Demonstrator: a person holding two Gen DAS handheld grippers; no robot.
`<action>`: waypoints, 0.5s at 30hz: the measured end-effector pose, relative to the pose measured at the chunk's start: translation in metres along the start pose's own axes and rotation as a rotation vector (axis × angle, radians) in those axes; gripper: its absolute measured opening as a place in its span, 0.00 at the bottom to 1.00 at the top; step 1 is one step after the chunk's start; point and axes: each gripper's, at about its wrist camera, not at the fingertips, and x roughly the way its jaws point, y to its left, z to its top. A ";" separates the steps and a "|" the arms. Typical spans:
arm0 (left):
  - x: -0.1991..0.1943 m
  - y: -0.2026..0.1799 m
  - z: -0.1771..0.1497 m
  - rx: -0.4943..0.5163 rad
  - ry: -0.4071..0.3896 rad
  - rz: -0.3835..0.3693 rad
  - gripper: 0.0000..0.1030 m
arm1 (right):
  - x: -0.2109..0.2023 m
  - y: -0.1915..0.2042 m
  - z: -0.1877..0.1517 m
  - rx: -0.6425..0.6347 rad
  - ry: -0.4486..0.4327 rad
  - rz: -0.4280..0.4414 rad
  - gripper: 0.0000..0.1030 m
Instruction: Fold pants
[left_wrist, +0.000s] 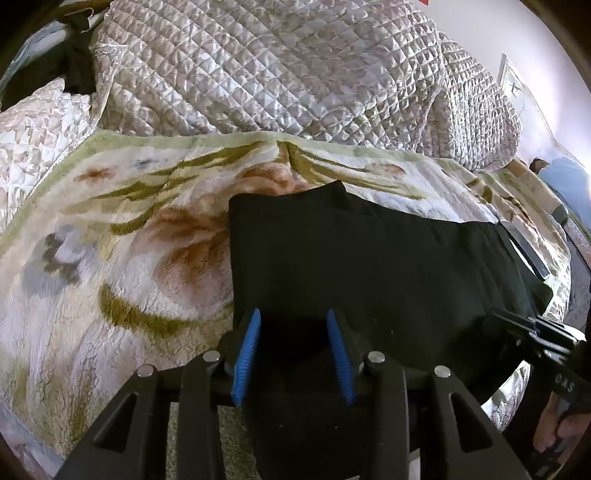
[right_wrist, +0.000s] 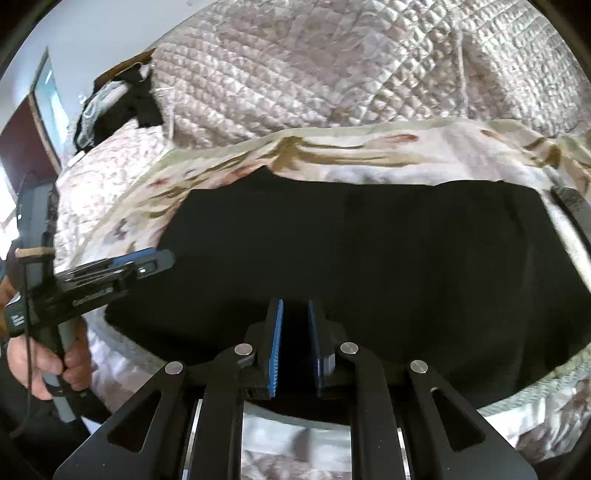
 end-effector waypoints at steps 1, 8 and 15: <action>0.000 0.000 0.000 0.001 -0.001 -0.001 0.40 | 0.001 -0.003 0.000 0.012 0.007 -0.017 0.13; 0.000 -0.001 -0.002 0.009 -0.009 -0.006 0.43 | -0.004 -0.021 0.002 0.069 0.000 -0.060 0.13; -0.001 -0.002 -0.003 0.016 -0.014 -0.005 0.45 | -0.028 -0.051 0.000 0.209 -0.038 -0.102 0.41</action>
